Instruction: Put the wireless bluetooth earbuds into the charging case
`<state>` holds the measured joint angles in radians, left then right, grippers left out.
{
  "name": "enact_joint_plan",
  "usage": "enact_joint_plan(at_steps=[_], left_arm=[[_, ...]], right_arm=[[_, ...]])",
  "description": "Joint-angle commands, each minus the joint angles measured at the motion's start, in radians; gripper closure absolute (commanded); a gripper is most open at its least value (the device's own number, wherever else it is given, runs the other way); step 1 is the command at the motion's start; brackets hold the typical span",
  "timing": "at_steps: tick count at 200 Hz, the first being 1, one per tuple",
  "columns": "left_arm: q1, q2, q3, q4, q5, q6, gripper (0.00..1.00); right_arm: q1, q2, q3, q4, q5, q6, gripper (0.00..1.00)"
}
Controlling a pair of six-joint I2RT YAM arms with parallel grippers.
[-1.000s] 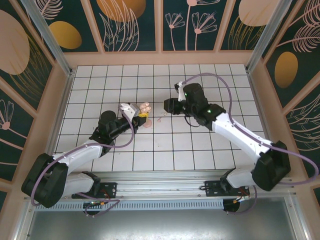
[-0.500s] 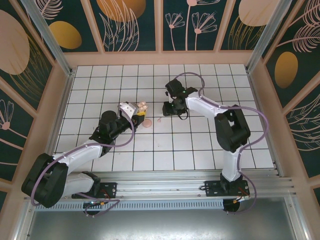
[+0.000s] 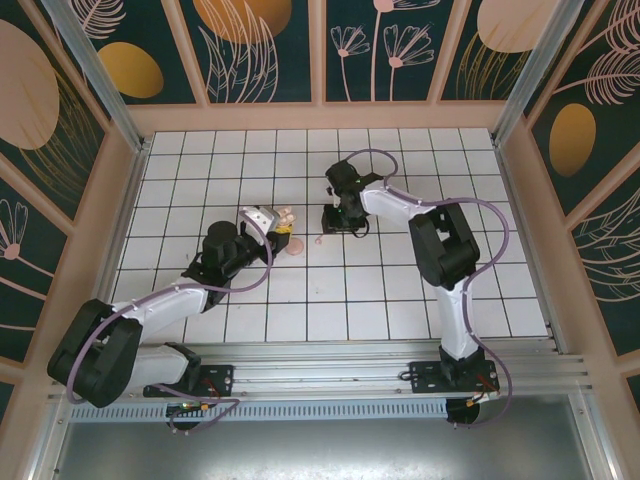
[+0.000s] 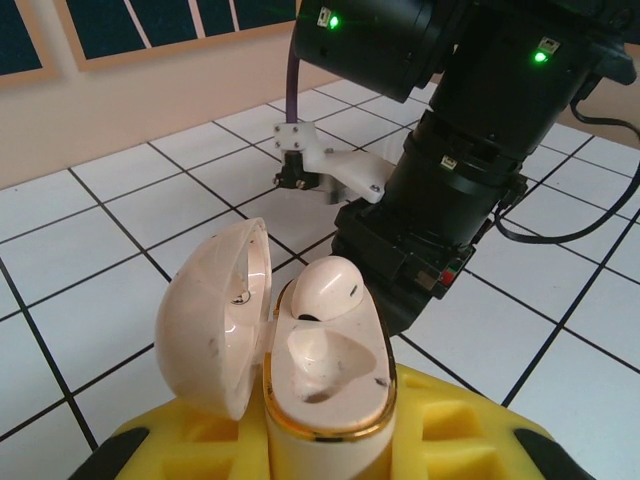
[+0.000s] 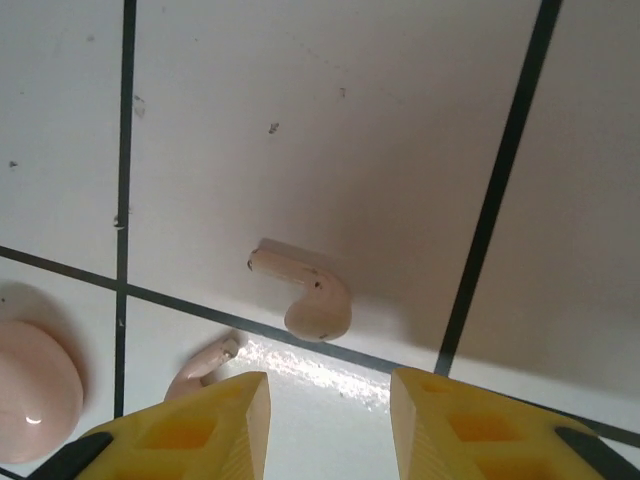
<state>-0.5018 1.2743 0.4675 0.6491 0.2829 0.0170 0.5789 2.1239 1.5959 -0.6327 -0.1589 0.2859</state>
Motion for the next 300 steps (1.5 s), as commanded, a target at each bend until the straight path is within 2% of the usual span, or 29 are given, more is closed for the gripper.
enact_joint_plan(at_steps=[1,71,174,218,259,300], left_arm=[[-0.002,0.009,0.032,0.011,0.012,-0.003,0.82],[-0.002,0.019,0.043,0.004,0.01,-0.001,0.82],[-0.003,0.018,0.043,-0.007,-0.004,0.009,0.82],[-0.003,0.009,0.043,-0.014,-0.008,0.009,0.82],[-0.002,0.003,0.045,-0.016,-0.004,0.008,0.82],[-0.003,0.004,0.049,-0.016,0.001,0.005,0.82]], right_arm=[[-0.011,0.032,0.049,0.011,-0.026,-0.013,0.63],[-0.016,0.09,0.089,0.016,-0.036,-0.022,0.64],[-0.015,0.065,0.056,0.016,0.005,-0.035,0.77],[-0.015,-0.054,-0.028,0.059,0.025,-0.079,0.78],[-0.016,-0.247,-0.218,0.127,0.031,-0.174,0.79],[-0.007,-0.432,-0.388,0.156,-0.048,-0.334,0.79]])
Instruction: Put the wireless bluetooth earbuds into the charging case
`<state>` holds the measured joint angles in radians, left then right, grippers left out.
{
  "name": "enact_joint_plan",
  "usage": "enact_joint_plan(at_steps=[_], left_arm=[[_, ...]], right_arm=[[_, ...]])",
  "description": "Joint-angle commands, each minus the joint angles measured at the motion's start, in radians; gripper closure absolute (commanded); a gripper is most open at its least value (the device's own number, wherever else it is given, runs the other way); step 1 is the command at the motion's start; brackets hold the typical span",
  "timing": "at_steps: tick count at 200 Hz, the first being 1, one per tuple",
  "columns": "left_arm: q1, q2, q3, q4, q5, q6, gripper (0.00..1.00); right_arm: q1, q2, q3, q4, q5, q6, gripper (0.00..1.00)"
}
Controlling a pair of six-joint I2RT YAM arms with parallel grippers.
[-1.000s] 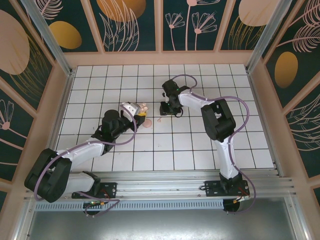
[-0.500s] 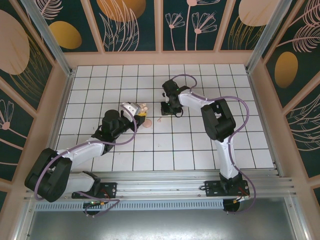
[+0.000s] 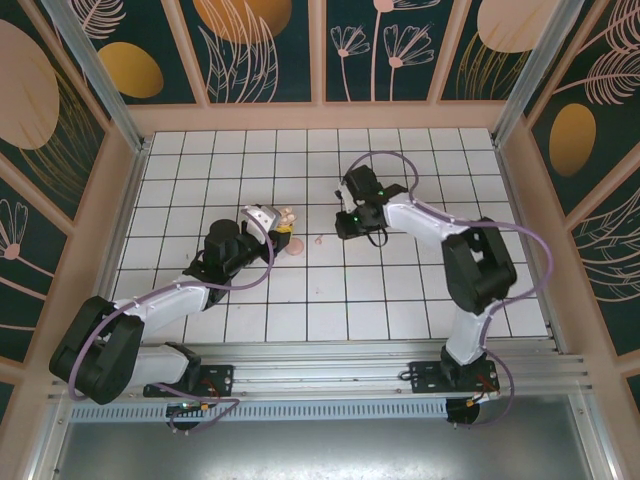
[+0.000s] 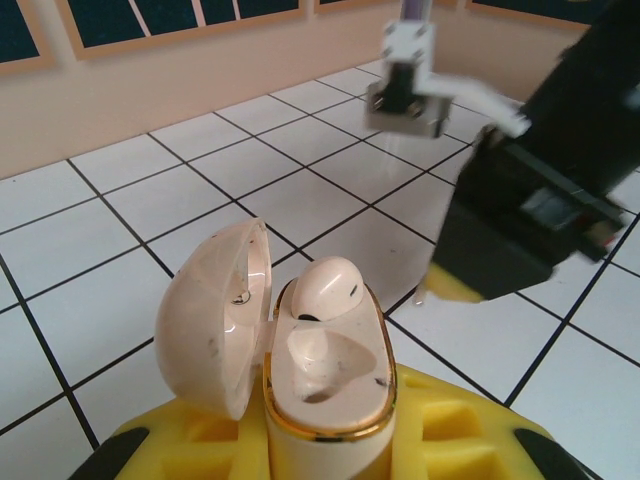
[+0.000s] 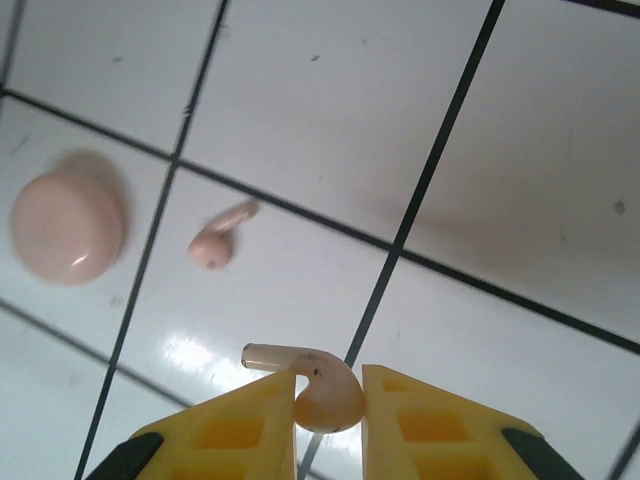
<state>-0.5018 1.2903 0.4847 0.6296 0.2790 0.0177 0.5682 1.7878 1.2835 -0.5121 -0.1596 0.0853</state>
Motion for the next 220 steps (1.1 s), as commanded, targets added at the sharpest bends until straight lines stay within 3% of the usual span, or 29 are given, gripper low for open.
enact_joint_plan(at_steps=[1,107,178,220], left_arm=[[-0.003,-0.012,0.031,0.004,0.005,0.004,0.82],[-0.003,-0.021,0.032,0.01,0.006,-0.005,0.82],[-0.003,-0.026,0.029,0.012,0.003,-0.005,0.82],[-0.003,-0.035,0.027,0.005,-0.002,0.001,0.82]], right_arm=[[0.004,-0.1,-0.08,0.034,-0.051,-0.137,0.79],[0.041,-0.319,-0.205,-0.086,-0.151,-0.469,0.78],[0.101,-0.319,-0.27,-0.11,-0.087,-0.695,0.78],[0.149,-0.318,-0.341,-0.112,-0.108,-0.932,0.78]])
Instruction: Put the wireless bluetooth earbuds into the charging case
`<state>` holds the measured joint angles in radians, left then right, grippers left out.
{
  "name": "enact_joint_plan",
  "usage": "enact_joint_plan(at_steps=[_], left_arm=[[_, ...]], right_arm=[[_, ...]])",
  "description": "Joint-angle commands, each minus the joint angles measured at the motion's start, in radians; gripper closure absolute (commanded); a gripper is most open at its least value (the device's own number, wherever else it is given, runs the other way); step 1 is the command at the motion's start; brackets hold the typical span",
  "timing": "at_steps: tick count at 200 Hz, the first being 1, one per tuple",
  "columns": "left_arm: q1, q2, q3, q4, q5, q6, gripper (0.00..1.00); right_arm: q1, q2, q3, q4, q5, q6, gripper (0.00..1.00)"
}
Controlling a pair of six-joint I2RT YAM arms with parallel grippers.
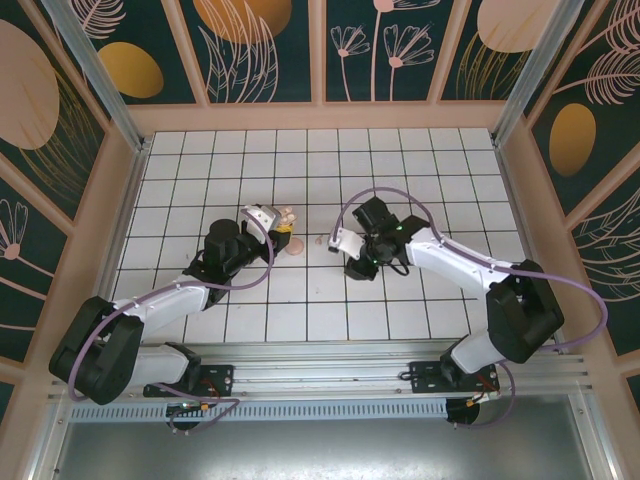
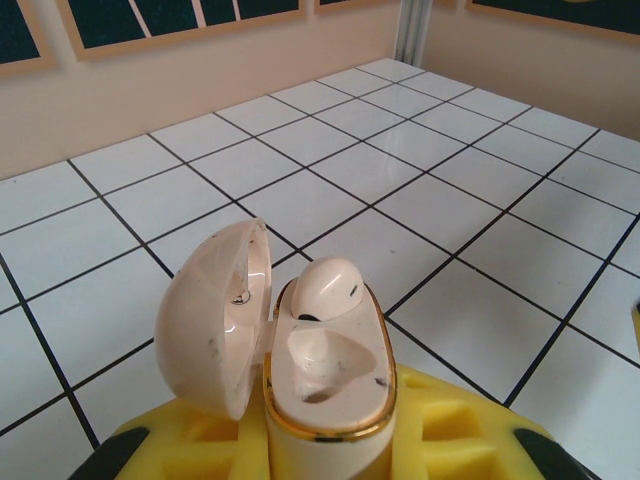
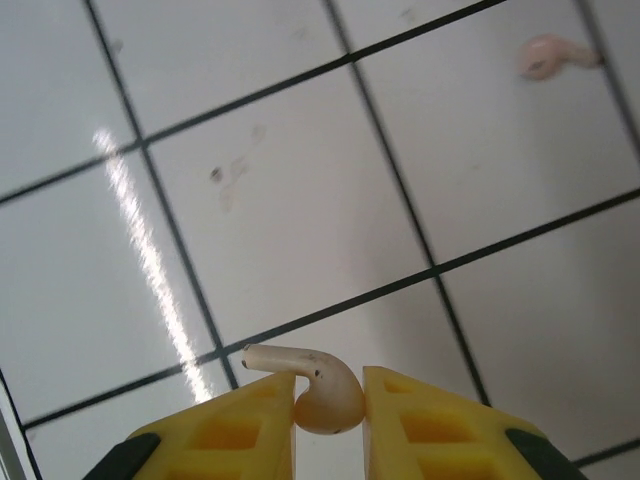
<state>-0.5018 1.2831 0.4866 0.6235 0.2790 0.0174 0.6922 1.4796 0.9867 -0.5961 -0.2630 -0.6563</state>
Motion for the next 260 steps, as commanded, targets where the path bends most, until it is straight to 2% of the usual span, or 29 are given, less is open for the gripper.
enact_joint_plan(at_steps=[1,64,99,217,260], left_arm=[[-0.002,-0.029,0.025,0.011,-0.003,0.001,0.82],[-0.002,-0.034,0.03,0.004,-0.002,0.004,0.82],[-0.002,-0.031,0.036,-0.002,0.005,0.008,0.82],[-0.003,-0.021,0.043,-0.004,0.015,0.007,0.82],[-0.002,-0.027,0.039,-0.006,0.01,0.007,0.82]], right_arm=[[0.026,-0.009,-0.044,-0.029,-0.005,-0.194,0.78],[0.061,0.053,-0.073,-0.08,0.011,-0.42,0.76],[0.068,0.071,-0.097,-0.084,0.022,-0.488,0.76],[0.096,0.086,-0.157,-0.044,0.048,-0.514,0.74],[0.099,0.071,-0.128,-0.035,0.05,-0.448,0.65]])
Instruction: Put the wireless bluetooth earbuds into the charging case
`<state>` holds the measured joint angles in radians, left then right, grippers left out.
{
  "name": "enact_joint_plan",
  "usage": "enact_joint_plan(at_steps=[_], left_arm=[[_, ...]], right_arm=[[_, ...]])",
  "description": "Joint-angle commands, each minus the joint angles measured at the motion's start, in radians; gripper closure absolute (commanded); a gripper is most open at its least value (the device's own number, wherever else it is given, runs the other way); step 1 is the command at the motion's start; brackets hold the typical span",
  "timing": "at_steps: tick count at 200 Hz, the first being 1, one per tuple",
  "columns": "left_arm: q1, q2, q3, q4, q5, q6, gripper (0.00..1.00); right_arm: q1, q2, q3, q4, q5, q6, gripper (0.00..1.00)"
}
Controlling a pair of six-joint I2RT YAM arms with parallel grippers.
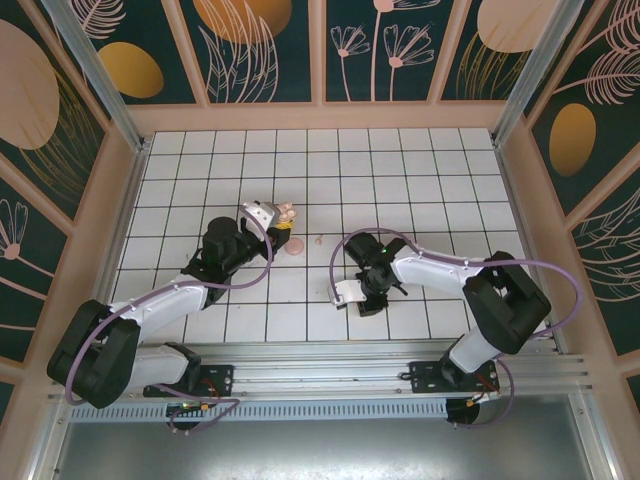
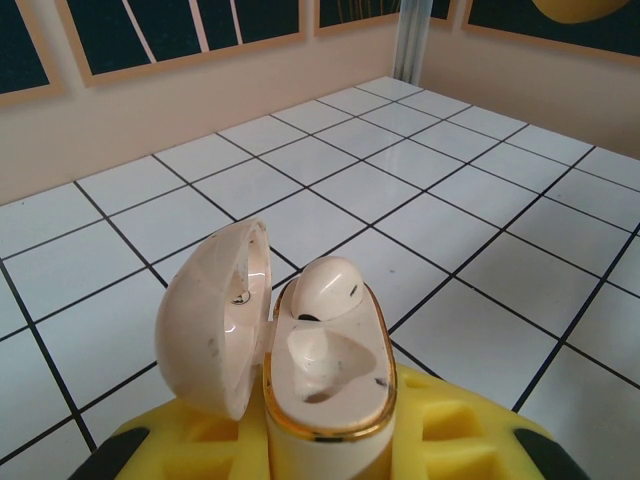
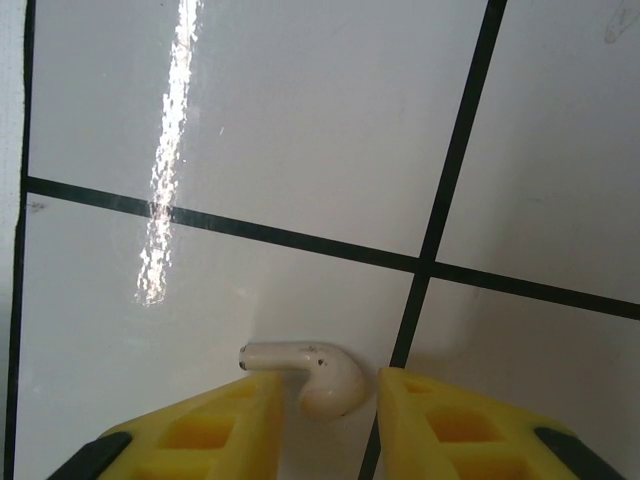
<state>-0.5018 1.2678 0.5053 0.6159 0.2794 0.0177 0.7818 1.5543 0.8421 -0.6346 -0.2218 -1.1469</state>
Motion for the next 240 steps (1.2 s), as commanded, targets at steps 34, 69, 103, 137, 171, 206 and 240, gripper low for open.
enact_joint_plan(at_steps=[34,69,103,137,171,206,240], left_arm=[[-0.003,-0.021,0.019,-0.004,0.004,0.008,0.82],[-0.002,-0.024,0.018,-0.006,0.004,0.008,0.82],[-0.002,-0.018,0.021,-0.002,0.005,0.006,0.82],[-0.001,-0.021,0.024,-0.005,0.009,0.004,0.82],[-0.003,-0.021,0.023,-0.004,0.012,0.002,0.82],[-0.002,-0.018,0.024,-0.001,0.018,-0.001,0.82],[-0.002,-0.022,0.023,-0.001,0.017,-0.002,0.82]], right_arm=[[0.001,-0.088,0.062,0.011,-0.032,0.21,0.59],[-0.001,-0.138,0.146,0.03,-0.046,0.637,0.56],[-0.008,-0.106,0.226,0.013,0.012,1.14,0.56],[-0.012,-0.065,0.219,-0.048,0.021,1.472,0.56],[-0.029,-0.042,0.146,-0.108,0.025,1.691,0.57],[-0.033,-0.01,0.095,-0.145,0.016,1.785,0.62],[-0.033,0.003,0.049,-0.114,-0.027,1.825,0.62]])
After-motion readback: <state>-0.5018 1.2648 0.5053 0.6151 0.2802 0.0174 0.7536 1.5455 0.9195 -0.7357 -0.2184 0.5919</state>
